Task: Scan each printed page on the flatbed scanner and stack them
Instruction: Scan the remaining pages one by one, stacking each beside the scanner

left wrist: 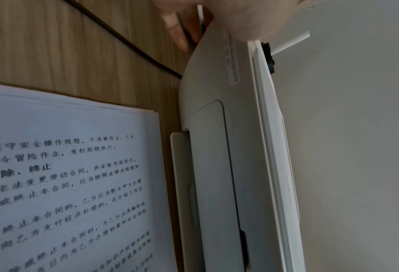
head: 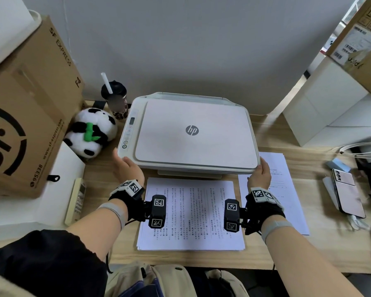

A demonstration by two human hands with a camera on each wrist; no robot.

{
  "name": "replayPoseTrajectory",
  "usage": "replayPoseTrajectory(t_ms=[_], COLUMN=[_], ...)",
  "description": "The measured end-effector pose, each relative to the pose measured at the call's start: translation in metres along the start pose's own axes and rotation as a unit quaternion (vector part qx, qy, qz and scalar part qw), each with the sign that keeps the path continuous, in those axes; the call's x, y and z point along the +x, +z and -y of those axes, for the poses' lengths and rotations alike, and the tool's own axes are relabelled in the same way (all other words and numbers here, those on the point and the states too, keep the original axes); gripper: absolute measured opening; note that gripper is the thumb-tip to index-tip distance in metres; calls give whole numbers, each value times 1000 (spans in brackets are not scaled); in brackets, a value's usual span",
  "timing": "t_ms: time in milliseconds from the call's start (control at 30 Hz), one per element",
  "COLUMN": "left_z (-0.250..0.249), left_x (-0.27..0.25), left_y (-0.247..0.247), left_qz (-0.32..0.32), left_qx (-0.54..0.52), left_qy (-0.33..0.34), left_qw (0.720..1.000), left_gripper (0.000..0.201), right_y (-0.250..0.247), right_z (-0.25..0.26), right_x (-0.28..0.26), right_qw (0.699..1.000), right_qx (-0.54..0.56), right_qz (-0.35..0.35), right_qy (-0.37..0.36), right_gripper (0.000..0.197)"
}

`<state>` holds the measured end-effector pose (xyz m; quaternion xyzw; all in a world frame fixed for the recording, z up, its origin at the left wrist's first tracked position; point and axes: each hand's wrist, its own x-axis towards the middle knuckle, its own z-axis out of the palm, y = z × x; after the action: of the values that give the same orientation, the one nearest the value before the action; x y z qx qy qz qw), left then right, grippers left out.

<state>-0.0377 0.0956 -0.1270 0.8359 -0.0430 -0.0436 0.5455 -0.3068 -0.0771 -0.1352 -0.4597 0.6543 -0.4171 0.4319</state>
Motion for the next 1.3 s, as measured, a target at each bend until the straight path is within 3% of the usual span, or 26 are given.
replayPoseTrajectory(t_ms=[1300], left_z=[-2], left_x=[-1], left_y=[0], left_qz=[3], left_qx=[-5], left_qy=[-5], left_qw=[1000], left_gripper=[46], right_y=[3], right_z=[-5], right_x=[1], right_qw=[1000], right_qx=[-21], right_qz=[-16], right_qy=[-6], right_gripper=[36])
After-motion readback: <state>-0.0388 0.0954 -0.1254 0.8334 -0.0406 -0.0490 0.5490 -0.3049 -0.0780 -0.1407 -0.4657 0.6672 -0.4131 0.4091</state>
